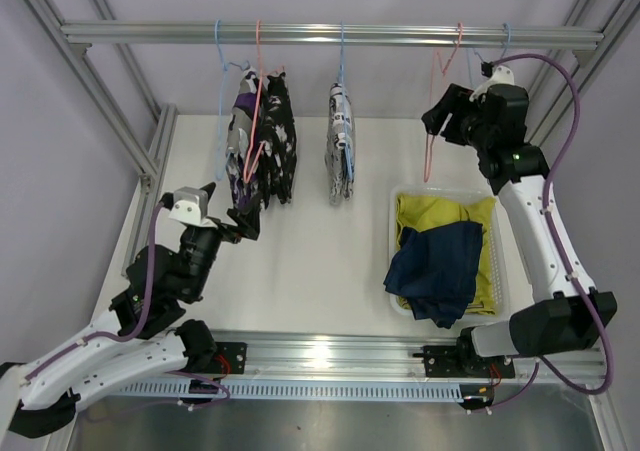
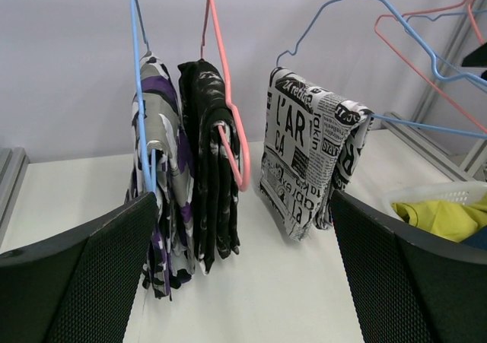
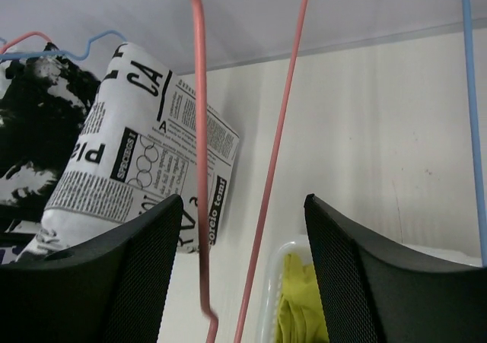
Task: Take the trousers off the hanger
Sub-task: Place the hanger at the clothesline, then pick up the hanger from the clothesline.
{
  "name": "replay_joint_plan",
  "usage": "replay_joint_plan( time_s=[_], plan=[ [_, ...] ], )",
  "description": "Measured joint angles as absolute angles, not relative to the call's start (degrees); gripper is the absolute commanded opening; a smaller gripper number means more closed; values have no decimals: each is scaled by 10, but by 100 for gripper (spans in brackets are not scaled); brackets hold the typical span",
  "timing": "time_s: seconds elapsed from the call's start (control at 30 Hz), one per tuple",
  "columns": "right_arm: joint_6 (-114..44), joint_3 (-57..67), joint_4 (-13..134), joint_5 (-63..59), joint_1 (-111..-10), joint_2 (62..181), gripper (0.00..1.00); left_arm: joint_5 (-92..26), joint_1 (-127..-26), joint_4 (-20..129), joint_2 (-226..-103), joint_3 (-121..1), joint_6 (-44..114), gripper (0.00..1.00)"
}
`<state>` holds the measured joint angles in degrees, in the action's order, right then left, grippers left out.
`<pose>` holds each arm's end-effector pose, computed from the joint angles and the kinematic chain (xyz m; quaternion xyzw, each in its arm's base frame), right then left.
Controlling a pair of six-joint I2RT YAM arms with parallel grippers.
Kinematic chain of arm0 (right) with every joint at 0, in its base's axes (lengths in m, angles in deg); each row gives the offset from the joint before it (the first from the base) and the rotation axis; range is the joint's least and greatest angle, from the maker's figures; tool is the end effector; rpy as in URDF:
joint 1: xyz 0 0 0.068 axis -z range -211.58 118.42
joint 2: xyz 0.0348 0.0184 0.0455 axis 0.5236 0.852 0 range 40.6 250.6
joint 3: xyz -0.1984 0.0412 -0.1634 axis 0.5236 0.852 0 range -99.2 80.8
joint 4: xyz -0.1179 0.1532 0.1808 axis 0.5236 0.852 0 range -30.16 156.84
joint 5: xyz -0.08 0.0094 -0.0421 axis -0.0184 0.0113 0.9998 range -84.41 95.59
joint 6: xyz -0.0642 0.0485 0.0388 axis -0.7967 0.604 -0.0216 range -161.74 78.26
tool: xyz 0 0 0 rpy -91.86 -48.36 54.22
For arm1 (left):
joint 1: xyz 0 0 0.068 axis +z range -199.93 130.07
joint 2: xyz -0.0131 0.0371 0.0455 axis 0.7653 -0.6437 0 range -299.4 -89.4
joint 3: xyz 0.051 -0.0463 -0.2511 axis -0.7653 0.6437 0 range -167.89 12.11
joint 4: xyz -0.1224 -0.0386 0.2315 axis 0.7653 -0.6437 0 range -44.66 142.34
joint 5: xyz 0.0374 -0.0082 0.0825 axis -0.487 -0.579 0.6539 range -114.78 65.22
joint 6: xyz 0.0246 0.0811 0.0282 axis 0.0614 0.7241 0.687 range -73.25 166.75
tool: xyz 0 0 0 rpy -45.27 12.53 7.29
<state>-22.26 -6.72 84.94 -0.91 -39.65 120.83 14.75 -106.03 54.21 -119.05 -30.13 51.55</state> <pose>0.3571 0.0598 0.4051 0.0469 0.8061 0.1846 0.5603 0.1326 -0.1064 0.3842 0.0617 0.6323 -0.1353 0.7603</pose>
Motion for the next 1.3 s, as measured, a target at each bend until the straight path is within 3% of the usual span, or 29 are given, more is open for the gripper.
replay_joint_plan(
  time_s=[0.33, 0.5, 0.57, 0.83, 1.3],
  plan=[
    [-226, 70, 848, 44, -463, 1080, 77, 154, -1060, 545, -1182, -300, 519, 99],
    [-240, 111, 898, 183, -587, 1042, 96, 156, -1060, 545, -1180, -300, 519, 99],
    [-239, 111, 917, 246, -638, 1031, 99, 156, -1060, 545, -1178, -300, 519, 99],
    [-188, 94, 1025, 471, -774, 989, 99, 156, -1060, 545, -1177, -300, 520, 99],
    [33, 95, 1242, 655, -896, 1018, 100, 156, -1060, 545, -1177, -300, 519, 100]
  ],
)
